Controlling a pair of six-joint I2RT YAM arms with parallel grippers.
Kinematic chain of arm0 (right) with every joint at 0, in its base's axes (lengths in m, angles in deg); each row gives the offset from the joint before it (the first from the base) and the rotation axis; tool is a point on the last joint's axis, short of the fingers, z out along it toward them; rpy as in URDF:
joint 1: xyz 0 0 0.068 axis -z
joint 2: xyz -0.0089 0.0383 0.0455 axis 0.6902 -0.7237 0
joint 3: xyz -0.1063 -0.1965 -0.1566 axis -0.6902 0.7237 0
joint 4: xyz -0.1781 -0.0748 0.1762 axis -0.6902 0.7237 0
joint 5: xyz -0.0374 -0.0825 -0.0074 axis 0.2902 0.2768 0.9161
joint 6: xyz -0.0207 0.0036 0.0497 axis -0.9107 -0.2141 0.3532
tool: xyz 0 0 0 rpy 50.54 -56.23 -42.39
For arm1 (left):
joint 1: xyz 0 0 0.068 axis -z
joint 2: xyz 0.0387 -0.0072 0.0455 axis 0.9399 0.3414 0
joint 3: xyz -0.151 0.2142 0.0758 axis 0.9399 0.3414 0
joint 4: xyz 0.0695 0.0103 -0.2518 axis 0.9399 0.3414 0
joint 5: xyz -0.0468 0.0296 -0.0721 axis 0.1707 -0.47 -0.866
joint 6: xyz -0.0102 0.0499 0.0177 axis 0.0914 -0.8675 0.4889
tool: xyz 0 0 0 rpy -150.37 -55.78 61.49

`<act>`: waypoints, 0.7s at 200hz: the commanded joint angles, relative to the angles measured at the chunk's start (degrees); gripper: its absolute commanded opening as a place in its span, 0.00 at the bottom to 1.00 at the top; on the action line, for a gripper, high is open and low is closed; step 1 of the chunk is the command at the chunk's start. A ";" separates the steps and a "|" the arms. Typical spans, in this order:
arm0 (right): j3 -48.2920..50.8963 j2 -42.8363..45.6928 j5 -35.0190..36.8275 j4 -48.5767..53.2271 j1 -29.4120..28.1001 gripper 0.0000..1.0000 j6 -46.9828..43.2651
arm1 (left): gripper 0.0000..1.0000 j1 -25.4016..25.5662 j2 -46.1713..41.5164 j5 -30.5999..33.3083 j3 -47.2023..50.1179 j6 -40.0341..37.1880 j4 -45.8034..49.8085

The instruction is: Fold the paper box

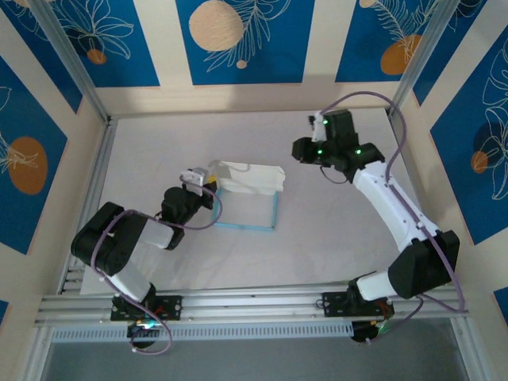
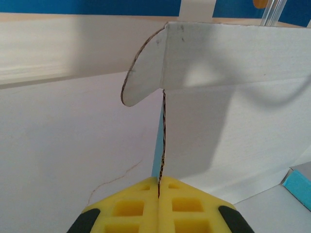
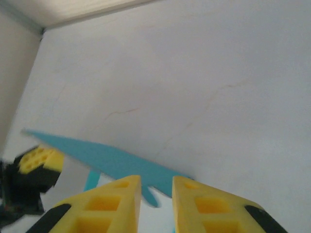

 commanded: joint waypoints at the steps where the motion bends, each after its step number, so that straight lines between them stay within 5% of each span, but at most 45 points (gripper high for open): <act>1: -2.09 -5.65 -13.95 7.81 7.25 0.36 16.47 | 0.00 0.82 0.76 -0.10 0.71 0.67 -5.39; 82: -12.52 -25.84 -25.71 14.60 6.14 0.46 31.49 | 0.00 1.07 0.58 -0.90 0.62 -0.17 -5.35; 140: -11.07 -27.31 -27.74 13.89 2.18 0.46 34.22 | 0.00 1.17 -0.13 -0.65 0.30 -0.57 -4.31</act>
